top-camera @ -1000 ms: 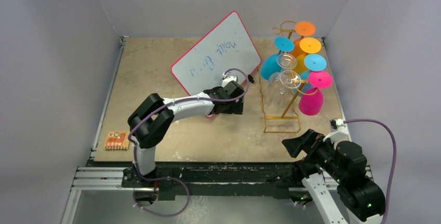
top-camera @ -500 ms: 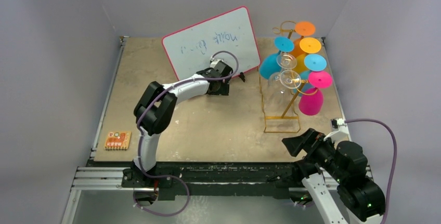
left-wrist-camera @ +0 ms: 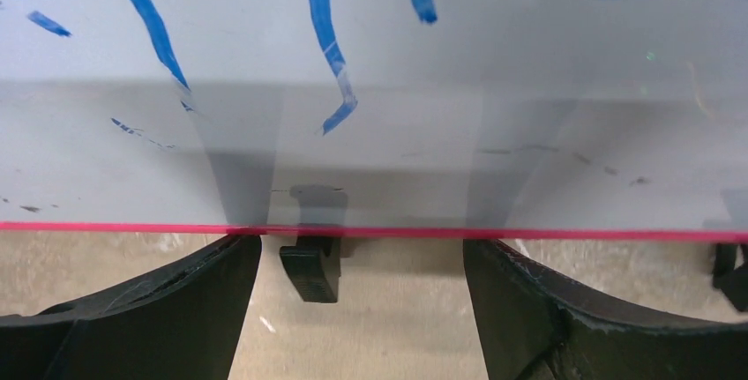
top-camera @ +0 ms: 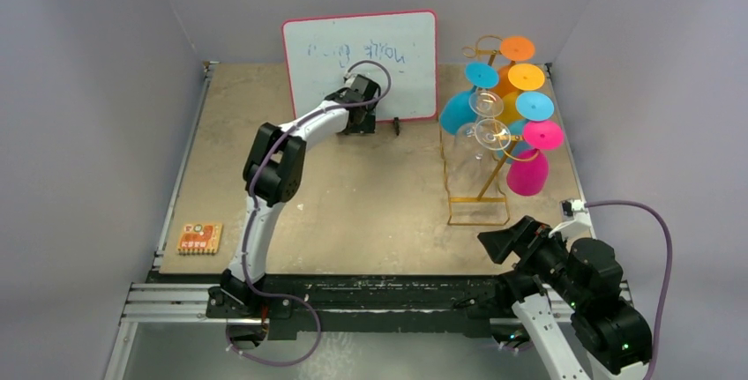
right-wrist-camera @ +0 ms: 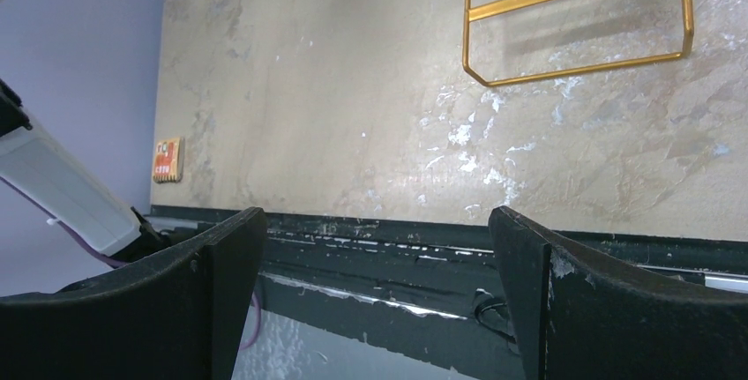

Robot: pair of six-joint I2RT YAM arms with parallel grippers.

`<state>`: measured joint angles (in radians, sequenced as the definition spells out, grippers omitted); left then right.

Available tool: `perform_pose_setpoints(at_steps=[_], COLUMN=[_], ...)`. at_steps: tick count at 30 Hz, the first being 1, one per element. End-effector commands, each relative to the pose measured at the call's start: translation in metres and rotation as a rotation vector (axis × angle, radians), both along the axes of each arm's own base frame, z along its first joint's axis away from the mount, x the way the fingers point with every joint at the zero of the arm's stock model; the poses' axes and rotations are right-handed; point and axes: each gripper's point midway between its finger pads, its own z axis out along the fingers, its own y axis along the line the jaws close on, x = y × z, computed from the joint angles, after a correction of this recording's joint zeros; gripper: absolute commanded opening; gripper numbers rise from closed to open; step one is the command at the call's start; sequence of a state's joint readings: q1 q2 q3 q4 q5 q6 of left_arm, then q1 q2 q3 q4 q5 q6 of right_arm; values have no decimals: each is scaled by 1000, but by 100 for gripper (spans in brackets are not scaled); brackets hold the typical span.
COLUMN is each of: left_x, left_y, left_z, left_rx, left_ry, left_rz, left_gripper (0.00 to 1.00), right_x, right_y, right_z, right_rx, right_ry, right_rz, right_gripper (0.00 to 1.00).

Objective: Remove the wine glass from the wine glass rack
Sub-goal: Move the distractor to the center of the board.

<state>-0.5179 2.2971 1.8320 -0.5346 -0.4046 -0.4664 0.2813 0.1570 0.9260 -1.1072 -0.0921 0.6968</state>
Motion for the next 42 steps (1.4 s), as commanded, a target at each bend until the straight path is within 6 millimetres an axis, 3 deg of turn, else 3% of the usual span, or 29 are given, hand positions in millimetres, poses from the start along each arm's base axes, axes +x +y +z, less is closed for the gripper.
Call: perform_pose_setpoints(at_steps=[1, 13, 19, 25, 28, 32, 37, 40, 42], left_x=[23, 70, 79, 52, 35, 22, -5, -31, -57], left_y=[4, -19, -14, -10, -8, -4, 8, -2, -20], left_z=[3, -5, -16, -7, 14, 45, 67, 78, 82], left_rx=[14, -158, -156, -183, -221, -261, -289, -386, -452], left_ry=[-23, -73, -59, -42, -68, -129, -159, -150, -146], left_rz=[7, 68, 73, 25, 2, -8, 0, -38, -84], left_gripper=[84, 85, 85, 87, 88, 89, 89, 88, 87], right_x=[9, 9, 13, 20, 28, 40, 49, 49, 55], right_y=[1, 4, 3, 4, 6, 8, 5, 11, 6], right_z=[8, 8, 10, 14, 10, -10, -13, -24, -28], right_rx=[6, 11, -8, -8, -24, -63, -40, -2, 16], right_ry=[-20, -5, -2, -15, 5, 85, 79, 98, 92], right_rz=[-8, 1, 4, -2, 4, 9, -52, -46, -104], right_gripper=[100, 100, 100, 100, 100, 100, 100, 100, 100])
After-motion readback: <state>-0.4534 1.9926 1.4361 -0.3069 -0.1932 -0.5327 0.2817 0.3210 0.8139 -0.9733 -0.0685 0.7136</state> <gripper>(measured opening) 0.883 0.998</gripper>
